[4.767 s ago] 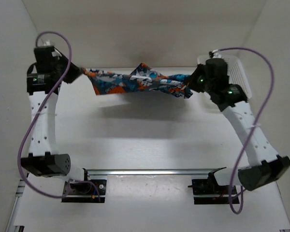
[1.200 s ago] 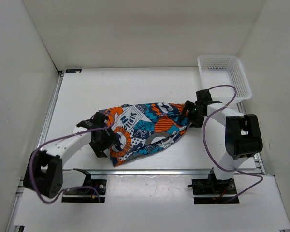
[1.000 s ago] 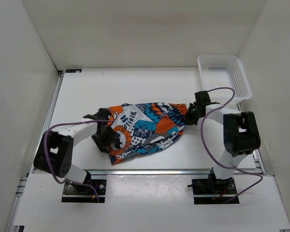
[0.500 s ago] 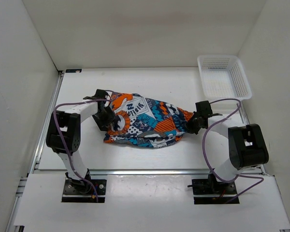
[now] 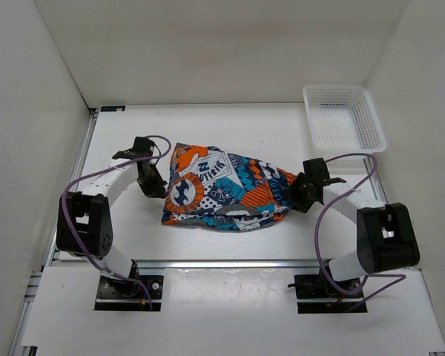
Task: Fold and stack the shorts
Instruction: Fold the shorts
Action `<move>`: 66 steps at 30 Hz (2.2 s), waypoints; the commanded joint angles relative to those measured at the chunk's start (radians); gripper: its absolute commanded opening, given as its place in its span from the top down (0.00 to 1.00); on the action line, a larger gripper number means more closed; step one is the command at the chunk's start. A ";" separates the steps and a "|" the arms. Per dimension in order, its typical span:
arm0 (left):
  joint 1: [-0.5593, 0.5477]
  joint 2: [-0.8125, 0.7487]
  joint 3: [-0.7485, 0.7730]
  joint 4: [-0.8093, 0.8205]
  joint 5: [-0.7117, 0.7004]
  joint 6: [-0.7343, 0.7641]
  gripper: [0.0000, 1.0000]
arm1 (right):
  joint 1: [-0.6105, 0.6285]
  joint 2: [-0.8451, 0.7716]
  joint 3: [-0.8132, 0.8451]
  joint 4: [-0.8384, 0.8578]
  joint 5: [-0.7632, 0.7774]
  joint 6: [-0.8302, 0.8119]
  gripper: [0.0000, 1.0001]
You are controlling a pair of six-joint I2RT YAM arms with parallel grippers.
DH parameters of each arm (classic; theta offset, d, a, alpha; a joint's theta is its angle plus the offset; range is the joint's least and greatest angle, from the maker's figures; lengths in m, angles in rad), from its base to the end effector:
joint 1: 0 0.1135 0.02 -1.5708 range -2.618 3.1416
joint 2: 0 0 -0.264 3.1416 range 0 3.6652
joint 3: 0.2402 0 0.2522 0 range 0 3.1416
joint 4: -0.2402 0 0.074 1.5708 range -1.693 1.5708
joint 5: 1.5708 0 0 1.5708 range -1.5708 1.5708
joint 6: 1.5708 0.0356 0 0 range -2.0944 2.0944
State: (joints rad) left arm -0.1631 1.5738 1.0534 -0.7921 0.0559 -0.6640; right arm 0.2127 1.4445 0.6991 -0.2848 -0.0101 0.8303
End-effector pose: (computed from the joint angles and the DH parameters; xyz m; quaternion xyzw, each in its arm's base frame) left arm 0.2870 -0.0492 0.2018 -0.2422 0.9613 -0.0771 0.1067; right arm 0.2578 0.0560 0.1594 0.2916 0.9185 0.1372 0.2291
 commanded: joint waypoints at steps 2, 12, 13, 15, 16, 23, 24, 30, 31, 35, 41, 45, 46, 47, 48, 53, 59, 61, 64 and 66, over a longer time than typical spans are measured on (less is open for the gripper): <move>0.000 -0.058 -0.010 -0.039 -0.007 0.033 0.90 | 0.001 -0.025 -0.010 -0.083 0.030 -0.026 0.41; -0.010 -0.011 -0.049 -0.045 -0.007 0.053 0.41 | 0.001 -0.231 -0.001 -0.208 0.084 -0.036 0.52; -0.019 0.001 -0.049 -0.032 -0.007 0.053 0.48 | 0.001 -0.231 -0.001 -0.208 0.084 -0.036 0.57; -0.019 0.034 -0.037 -0.021 -0.019 0.053 0.61 | 0.001 -0.231 0.008 -0.217 0.084 -0.036 0.74; -0.019 0.034 -0.036 -0.021 -0.019 0.053 0.68 | 0.001 -0.231 0.008 -0.229 0.084 -0.036 0.78; -0.019 0.055 -0.003 -0.021 -0.030 0.053 0.90 | 0.001 -0.240 0.019 -0.229 0.094 -0.045 1.00; -0.019 0.046 -0.003 -0.021 -0.030 0.053 0.90 | 0.001 -0.240 0.031 -0.229 0.094 -0.056 1.00; -0.019 0.009 -0.003 -0.021 0.016 0.053 0.49 | 0.001 -0.249 0.051 -0.238 0.105 -0.066 1.00; -0.019 0.009 -0.012 -0.021 0.039 0.064 0.37 | 0.001 -0.249 0.051 -0.238 0.105 -0.066 1.00; -0.019 0.041 -0.035 0.002 0.096 0.087 0.23 | 0.001 -0.231 0.051 -0.238 0.105 -0.066 1.00; -0.019 0.075 -0.055 0.034 0.153 0.107 0.45 | 0.001 -0.231 0.051 -0.238 0.105 -0.066 1.00; -0.019 0.075 -0.055 0.034 0.153 0.116 0.64 | 0.001 -0.231 0.051 -0.238 0.105 -0.066 1.00; -0.019 0.086 -0.055 0.034 0.153 0.130 0.64 | 0.001 -0.231 0.051 -0.238 0.105 -0.066 1.00; -0.019 0.086 -0.046 0.034 0.162 0.130 0.64 | 0.001 -0.231 0.051 -0.238 0.105 -0.066 1.00; -0.019 0.086 -0.046 0.034 0.162 0.130 0.64 | 0.001 -0.231 0.051 -0.238 0.105 -0.066 1.00; -0.019 0.072 -0.014 0.025 0.162 0.139 0.90 | 0.001 -0.231 0.060 -0.248 0.105 -0.066 1.00; -0.019 -0.032 0.135 -0.103 0.091 0.139 0.90 | 0.001 -0.231 0.183 -0.284 0.117 -0.085 1.00; -0.019 -0.069 0.221 -0.162 0.081 0.139 0.90 | 0.001 -0.199 0.236 -0.294 0.127 -0.106 1.00; -0.009 -0.103 0.314 -0.217 0.081 0.150 0.90 | 0.001 -0.158 0.342 -0.321 0.151 -0.117 1.00; -0.009 -0.141 0.326 -0.254 0.090 0.150 0.90 | 0.001 -0.148 0.378 -0.344 0.160 -0.117 1.00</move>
State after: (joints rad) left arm -0.1783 1.5211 1.3396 -0.9489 0.1638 -0.5301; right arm 0.2127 1.2873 1.0119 -0.5911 0.1074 0.7403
